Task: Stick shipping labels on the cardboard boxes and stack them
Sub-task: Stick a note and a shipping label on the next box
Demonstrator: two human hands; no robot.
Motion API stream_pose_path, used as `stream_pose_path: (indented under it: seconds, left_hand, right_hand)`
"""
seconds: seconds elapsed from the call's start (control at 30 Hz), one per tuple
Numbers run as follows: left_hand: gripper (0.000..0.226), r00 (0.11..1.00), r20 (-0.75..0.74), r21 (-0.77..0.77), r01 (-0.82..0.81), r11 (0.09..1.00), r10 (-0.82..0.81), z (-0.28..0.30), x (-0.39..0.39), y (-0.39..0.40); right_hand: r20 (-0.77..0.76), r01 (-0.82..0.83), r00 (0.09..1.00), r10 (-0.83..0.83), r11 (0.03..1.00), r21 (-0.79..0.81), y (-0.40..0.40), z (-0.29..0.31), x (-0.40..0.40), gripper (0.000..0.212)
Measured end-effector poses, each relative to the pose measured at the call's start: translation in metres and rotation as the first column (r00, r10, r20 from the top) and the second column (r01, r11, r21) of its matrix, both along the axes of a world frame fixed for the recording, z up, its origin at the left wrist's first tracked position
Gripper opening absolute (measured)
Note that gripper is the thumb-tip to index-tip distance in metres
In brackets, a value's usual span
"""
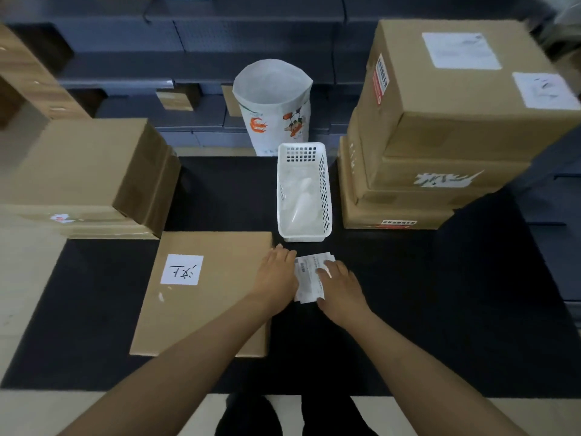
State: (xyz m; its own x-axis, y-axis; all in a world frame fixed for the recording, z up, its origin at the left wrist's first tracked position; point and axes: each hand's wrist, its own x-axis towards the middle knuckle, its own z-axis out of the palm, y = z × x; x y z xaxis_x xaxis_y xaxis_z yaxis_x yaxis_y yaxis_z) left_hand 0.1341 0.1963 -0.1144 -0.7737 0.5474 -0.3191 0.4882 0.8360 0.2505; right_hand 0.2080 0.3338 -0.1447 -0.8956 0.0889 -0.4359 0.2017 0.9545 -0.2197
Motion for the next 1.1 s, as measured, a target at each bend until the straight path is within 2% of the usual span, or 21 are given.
stream_pose_path:
  seconds: [0.1,0.2,0.3,0.4,0.53,0.77,0.83,0.87,0.9,1.0,1.1]
  left_hand:
    - [0.056,0.999,0.008,-0.018,-0.033,0.999,0.033,-0.009,0.001,0.014]
    - [0.056,0.998,0.029,-0.045,-0.05,0.998,0.052,-0.014,0.004,0.022]
    - [0.06,0.997,0.046,-0.064,-0.059,0.996,0.061,-0.018,0.004,0.025]
    - [0.064,0.996,0.04,-0.049,-0.072,0.996,0.074,-0.02,0.003,0.028]
    - [0.061,0.996,0.029,-0.014,-0.079,0.997,0.079,-0.018,0.001,0.032]
    - [0.046,0.999,0.038,0.089,-0.04,0.995,0.036,-0.008,-0.007,0.033]
    - [0.041,0.996,0.056,0.15,-0.08,0.985,0.073,0.001,-0.01,0.034]
    - [0.039,0.994,0.053,0.188,-0.108,0.976,0.1,0.007,-0.011,0.035]
    - [0.036,0.99,0.045,0.233,-0.142,0.962,0.136,0.015,-0.011,0.034]
    - [0.031,0.951,0.112,0.389,-0.308,0.868,0.287,0.033,-0.012,0.025]
    - [0.031,0.92,0.144,0.53,-0.382,0.757,0.364,0.047,-0.02,0.007]
  right_hand:
    - [0.035,-0.16,0.987,0.159,0.987,0.018,0.01,-0.015,-0.003,0.075]
    - [0.054,-0.246,0.968,0.244,0.969,0.02,0.012,-0.028,0.001,0.072]
    - [0.013,-0.305,0.952,0.305,0.952,0.016,0.015,-0.03,0.005,0.058]
    - [-0.009,-0.442,0.896,0.445,0.892,0.095,0.015,-0.034,0.012,0.046]
    - [-0.186,-0.527,0.817,0.547,0.837,0.148,0.023,-0.039,0.017,0.022]
    - [-0.48,-0.358,0.817,0.32,0.934,0.014,0.04,-0.011,0.003,0.034]
    - [-0.568,-0.317,0.783,0.254,0.948,-0.014,0.045,0.005,-0.002,0.026]
    - [-0.617,-0.305,0.75,0.24,0.952,0.0,0.046,0.014,-0.006,0.015]
    - [-0.667,-0.293,0.713,0.213,0.956,-0.008,0.047,0.023,-0.011,0.01]
    - [-0.771,-0.285,0.63,0.087,0.95,-0.126,0.04,0.046,-0.029,0.014]
    - [-0.788,-0.285,0.613,-0.061,0.913,-0.292,0.02,0.064,-0.045,0.01]
